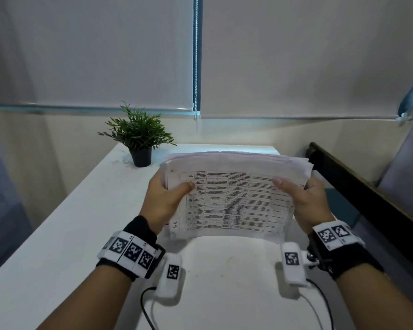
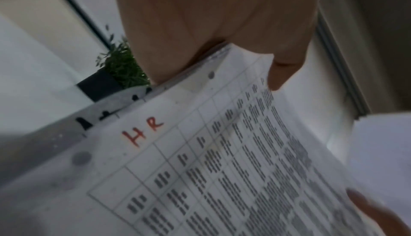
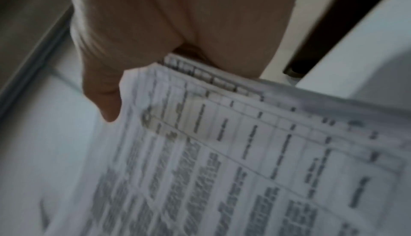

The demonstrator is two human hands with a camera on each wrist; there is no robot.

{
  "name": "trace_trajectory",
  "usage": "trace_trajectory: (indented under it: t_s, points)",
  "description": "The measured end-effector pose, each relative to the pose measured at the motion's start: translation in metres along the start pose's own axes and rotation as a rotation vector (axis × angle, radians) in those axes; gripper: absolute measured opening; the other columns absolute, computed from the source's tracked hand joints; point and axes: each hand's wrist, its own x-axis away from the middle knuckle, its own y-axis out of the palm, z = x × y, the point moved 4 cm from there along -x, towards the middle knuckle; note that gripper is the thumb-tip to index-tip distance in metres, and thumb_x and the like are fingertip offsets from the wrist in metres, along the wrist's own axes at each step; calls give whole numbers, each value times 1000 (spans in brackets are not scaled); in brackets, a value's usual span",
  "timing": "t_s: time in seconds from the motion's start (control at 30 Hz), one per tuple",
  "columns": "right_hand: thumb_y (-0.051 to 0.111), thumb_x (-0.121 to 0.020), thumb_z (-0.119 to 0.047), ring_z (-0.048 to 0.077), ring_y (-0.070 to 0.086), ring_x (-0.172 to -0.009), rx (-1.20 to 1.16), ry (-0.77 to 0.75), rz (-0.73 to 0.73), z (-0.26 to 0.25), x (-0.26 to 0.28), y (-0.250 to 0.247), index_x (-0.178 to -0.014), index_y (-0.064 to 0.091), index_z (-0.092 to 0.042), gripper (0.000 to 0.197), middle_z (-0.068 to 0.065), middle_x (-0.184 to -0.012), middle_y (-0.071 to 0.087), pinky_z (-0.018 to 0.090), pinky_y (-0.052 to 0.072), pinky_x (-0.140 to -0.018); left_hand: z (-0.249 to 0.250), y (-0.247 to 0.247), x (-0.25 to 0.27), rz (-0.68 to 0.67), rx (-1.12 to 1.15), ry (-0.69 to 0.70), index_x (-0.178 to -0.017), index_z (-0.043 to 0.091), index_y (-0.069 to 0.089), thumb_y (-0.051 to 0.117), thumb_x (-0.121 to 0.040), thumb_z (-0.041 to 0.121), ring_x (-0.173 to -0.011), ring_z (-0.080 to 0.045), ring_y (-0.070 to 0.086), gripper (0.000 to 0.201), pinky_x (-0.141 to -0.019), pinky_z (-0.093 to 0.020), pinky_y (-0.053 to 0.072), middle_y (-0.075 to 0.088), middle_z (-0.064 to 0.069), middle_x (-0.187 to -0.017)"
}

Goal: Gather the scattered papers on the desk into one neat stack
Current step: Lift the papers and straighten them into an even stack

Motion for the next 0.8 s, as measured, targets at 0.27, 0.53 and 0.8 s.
trace_trajectory:
  t_s: [0.27,0.53,0.8]
  points:
    - [72,-95,-21,6,78,-80,51,-21,150,-10,-1,-2,-108,73,-18,13,-11,-87,82,20,60,-67,19,-1,3,188,-89,99,-127,22,59,54,-92,3,-93,1,69,40,-79,-26,56,73,16,-99]
    - [72,-71,-79,20,77,-90,150,6,281,-11,-6,-1,-98,72,-23,62,2,-97,80,48,63,-87,27,5,1,290,-24,79,-141,18,49,56,-102,32,-89,6,66,41,-73,-14,52,65,8,-111]
    - [61,-88,-69,3,73,-67,168,45,324,-13,-4,-2,-86,71,-22,48,-10,-71,75,32,56,-71,26,11,-5,239,104,-70,-108,12,73,34,-88,74,-104,-33,74,76,-100,-58,53,79,-14,-104]
